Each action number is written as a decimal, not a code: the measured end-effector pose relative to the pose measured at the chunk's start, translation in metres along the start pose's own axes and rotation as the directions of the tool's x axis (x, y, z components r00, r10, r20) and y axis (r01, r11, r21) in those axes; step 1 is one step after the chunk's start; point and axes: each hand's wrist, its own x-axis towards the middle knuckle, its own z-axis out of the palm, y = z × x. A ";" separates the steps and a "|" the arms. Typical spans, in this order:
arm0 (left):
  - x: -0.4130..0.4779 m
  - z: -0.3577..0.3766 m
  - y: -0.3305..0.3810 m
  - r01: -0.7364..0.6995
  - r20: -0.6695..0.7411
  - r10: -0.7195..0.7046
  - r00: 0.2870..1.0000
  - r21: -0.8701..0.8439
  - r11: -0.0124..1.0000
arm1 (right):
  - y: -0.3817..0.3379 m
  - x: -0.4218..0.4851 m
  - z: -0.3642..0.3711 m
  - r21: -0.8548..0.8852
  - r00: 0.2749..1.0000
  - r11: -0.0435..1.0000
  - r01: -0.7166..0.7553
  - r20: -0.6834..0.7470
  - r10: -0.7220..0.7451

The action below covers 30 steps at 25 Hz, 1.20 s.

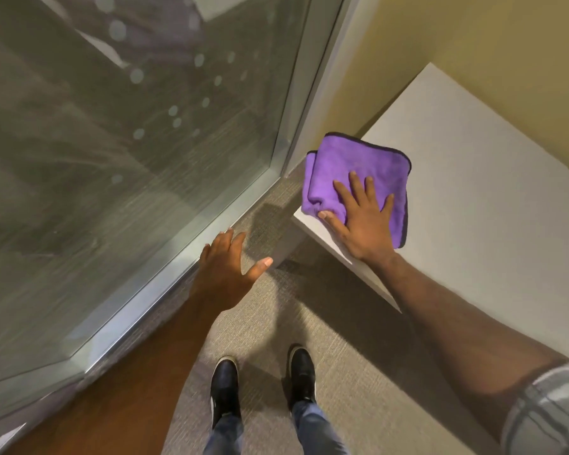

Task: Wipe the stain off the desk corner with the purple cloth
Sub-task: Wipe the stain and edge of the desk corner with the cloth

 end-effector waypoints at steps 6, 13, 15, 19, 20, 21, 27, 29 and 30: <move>0.001 -0.001 -0.007 -0.012 -0.014 0.012 1.000 0.009 1.000 | -0.036 0.065 -0.023 0.062 0.990 0.995 0.072 0.116 -0.079; 0.002 0.007 -0.010 -0.015 -0.070 0.016 0.997 0.017 1.000 | -0.081 0.070 -0.039 -0.046 0.831 0.915 0.401 0.439 -0.342; 0.002 0.009 -0.010 -0.016 -0.070 0.017 0.997 0.025 1.000 | -0.070 0.058 -0.035 0.075 0.831 0.904 0.420 0.369 -0.417; 0.000 0.004 -0.016 -0.048 -0.053 0.051 0.997 0.051 0.998 | -0.034 0.056 -0.039 0.168 0.851 0.878 0.449 0.221 -0.477; 0.000 0.002 -0.018 -0.055 -0.044 0.058 0.997 0.057 0.997 | -0.030 0.063 -0.041 0.149 0.868 0.893 0.425 0.215 -0.448; -0.001 0.000 -0.019 -0.054 -0.040 0.057 0.998 0.058 0.997 | -0.031 0.071 -0.042 0.111 0.885 0.914 0.390 0.231 -0.405; 0.001 -0.005 -0.018 -0.033 -0.036 0.036 0.999 0.067 0.997 | -0.086 0.096 -0.039 -0.302 0.797 0.831 0.467 0.550 -0.248; 0.001 -0.004 -0.019 -0.029 -0.033 0.032 0.999 0.085 0.996 | -0.102 0.084 -0.038 -0.237 0.728 0.823 0.516 0.627 -0.276; 0.001 -0.005 -0.021 -0.026 -0.034 0.029 0.999 0.088 0.996 | -0.106 0.074 -0.036 -0.203 0.708 0.813 0.546 0.630 -0.319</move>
